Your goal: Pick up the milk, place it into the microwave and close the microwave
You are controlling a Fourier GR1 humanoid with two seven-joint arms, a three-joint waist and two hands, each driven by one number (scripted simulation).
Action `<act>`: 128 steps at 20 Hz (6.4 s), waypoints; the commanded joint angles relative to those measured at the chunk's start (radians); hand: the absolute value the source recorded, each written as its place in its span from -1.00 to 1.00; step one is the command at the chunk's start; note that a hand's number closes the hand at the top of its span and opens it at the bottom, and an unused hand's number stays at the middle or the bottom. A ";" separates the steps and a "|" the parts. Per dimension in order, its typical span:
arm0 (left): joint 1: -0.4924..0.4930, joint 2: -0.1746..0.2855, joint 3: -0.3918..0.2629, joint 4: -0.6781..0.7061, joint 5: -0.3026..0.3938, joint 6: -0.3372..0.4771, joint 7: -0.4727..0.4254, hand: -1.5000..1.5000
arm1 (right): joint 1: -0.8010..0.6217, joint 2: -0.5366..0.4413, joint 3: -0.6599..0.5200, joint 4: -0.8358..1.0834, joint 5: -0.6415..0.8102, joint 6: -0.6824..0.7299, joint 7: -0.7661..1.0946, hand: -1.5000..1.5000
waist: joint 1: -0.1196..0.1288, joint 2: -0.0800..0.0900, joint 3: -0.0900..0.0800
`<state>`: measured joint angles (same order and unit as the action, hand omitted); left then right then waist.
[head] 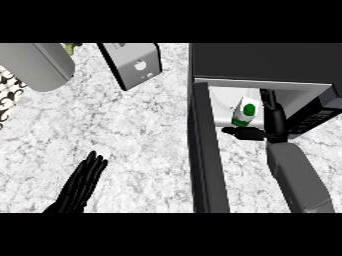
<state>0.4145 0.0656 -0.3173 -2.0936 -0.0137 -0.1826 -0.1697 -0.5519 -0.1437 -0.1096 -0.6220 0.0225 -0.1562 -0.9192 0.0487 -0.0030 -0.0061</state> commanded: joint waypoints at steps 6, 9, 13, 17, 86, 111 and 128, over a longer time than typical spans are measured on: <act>-0.151 -0.005 -0.104 0.162 -0.111 -0.032 0.043 1.00 | -0.014 -0.039 -0.046 0.157 -0.062 0.181 0.060 -1.00 | -0.044 0.007 0.007; -0.179 -0.007 -0.121 0.120 -0.134 -0.027 0.095 1.00 | 0.093 -0.034 -0.022 0.075 -0.057 0.197 0.037 -1.00 | -0.056 0.001 0.006; -0.243 -0.053 -0.124 0.286 -0.145 -0.015 0.068 1.00 | 0.207 0.005 0.026 -0.125 -0.061 0.193 0.119 -1.00 | -0.066 -0.002 0.005; -0.345 -0.064 -0.128 0.320 -0.219 0.021 0.120 1.00 | 0.326 -0.078 0.018 -0.250 -0.088 0.275 0.136 -1.00 | -0.061 0.000 0.006; -1.359 -0.066 -0.427 1.232 0.817 0.878 -0.245 1.00 | 0.717 -0.483 -0.077 -1.237 -0.736 0.765 0.557 -1.00 | -0.382 0.092 0.000; -1.383 -0.066 -0.453 1.294 0.949 0.850 -0.414 1.00 | 0.652 -0.568 -0.117 -1.231 -0.866 0.761 0.629 -1.00 | -0.400 0.108 0.004; -1.389 -0.066 -0.478 1.324 1.017 0.842 -0.485 1.00 | 0.624 -0.628 -0.112 -1.248 -0.970 0.814 0.666 -1.00 | -0.401 0.108 0.005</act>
<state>-0.9201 -0.0005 -0.8332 -0.8543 0.9779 0.6823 -0.6682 0.0779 -0.7574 -0.2327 -1.8633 -0.9278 0.6355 -0.2624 -0.3483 0.0892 0.0005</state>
